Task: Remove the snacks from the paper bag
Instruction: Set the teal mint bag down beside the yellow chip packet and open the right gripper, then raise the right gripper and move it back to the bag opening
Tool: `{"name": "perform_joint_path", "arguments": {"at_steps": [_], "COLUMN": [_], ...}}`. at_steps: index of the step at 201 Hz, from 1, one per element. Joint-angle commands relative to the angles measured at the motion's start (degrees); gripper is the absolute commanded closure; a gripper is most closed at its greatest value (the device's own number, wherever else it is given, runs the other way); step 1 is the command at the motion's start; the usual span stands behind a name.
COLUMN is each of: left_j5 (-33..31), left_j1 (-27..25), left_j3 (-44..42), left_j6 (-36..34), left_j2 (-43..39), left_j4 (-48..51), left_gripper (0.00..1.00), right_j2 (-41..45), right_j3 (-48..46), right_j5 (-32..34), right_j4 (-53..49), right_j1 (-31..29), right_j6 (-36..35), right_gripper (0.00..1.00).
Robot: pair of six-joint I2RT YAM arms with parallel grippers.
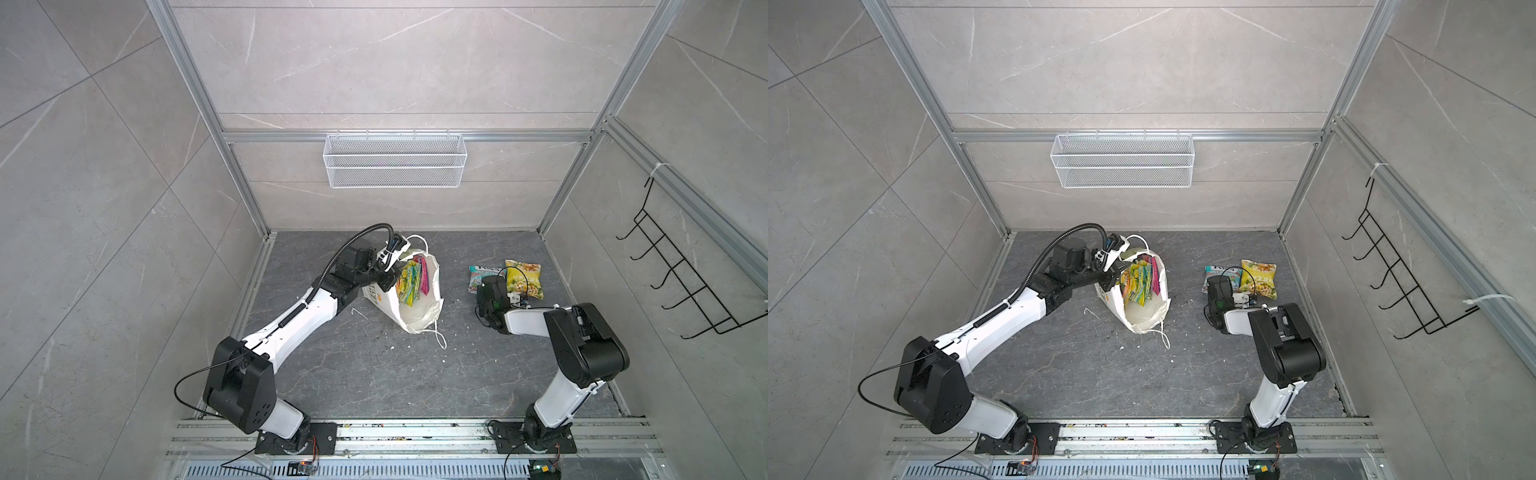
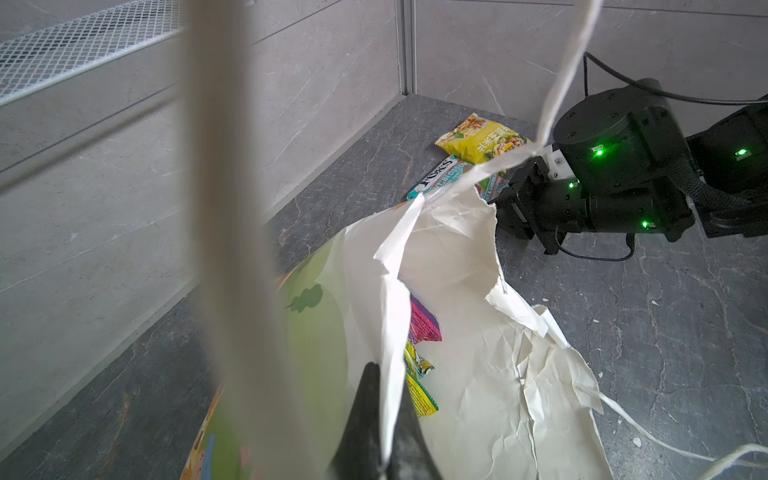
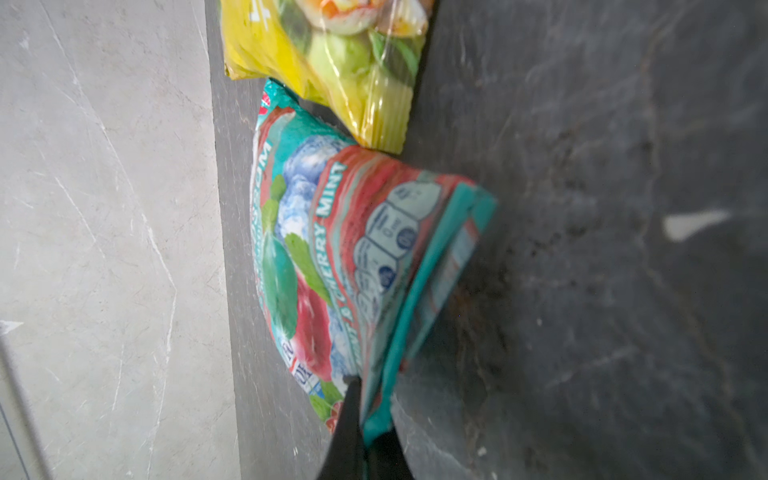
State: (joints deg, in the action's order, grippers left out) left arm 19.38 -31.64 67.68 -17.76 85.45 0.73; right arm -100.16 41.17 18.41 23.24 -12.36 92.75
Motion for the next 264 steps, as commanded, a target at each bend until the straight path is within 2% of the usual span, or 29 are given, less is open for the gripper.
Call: {"name": "perform_joint_path", "arguments": {"at_steps": [1, 35, 67, 80, 113, 163, 180, 192, 210, 221, 231, 245, 264], "left_j5": [-0.02, 0.05, 0.04, 0.04, 0.01, 0.21, 0.32, 0.36, 0.78, 1.4, 1.75, 2.0, 2.06], "left_j1": [-0.39, -0.43, -0.38, -0.39, -0.37, -0.43, -0.36, -0.37, -0.41, -0.43, -0.38, -0.41, -0.36], "left_j3": [-0.53, -0.62, -0.63, -0.53, -0.62, -0.88, -1.06, -1.11, -0.58, -0.38, -0.48, -0.53, -0.53], "left_j6": [-0.61, -0.35, -0.35, -0.35, -0.34, -0.08, -0.08, -0.08, 0.0, 0.09, 0.25, 0.36, 0.36], "left_j2": [-2.66, -2.92, -3.1, -3.1, -3.27, -3.46, -3.67, -3.78, -4.09, -4.37, -4.66, -4.85, -4.85], "left_j4": [-3.14, -3.07, -3.02, -2.94, -2.86, -3.12, -3.11, -2.84, -1.56, -0.96, -0.83, -0.74, -0.28], "left_gripper": [1.0, 1.0, 1.0, 1.0, 1.0, 1.0, 1.0, 1.0, 1.0, 1.0, 1.0, 1.0, 1.0], "right_j2": [0.06, -0.3, 0.19, 1.24, 5.85, 18.74, 23.52, 26.21, 28.68, 29.91, 32.14, 35.63, 38.31], "right_j3": [0.82, 1.44, 1.1, 0.58, -1.28, -5.97, -5.3, -3.0, 2.49, 4.46, 4.88, 5.35, 6.59], "right_j5": [-0.14, -2.63, -3.88, -3.93, -2.39, 0.86, 0.68, -2.87, -14.95, -23.24, -27.98, -30.05, -26.93], "right_j4": [-1.81, -2.82, -1.79, -1.26, -3.88, -8.11, -11.3, -12.44, -12.17, -10.75, -9.94, -11.47, -16.94], "right_j1": [1.0, 2.11, 2.12, 2.13, 2.16, 2.11, 2.1, 2.13, 1.95, 1.0, -0.67, -5.78, -13.47], "right_j6": [-2.83, -3.87, -3.68, -3.62, -3.02, -5.99, -12.19, -22.07, -41.91, -50.25, -55.61, -64.42, -70.89], "right_gripper": [1.0, 1.0, 0.64, 0.56, 0.51, 0.47, 0.47, 0.47, 0.51, 0.6, 0.68, 0.7, 0.67]}}
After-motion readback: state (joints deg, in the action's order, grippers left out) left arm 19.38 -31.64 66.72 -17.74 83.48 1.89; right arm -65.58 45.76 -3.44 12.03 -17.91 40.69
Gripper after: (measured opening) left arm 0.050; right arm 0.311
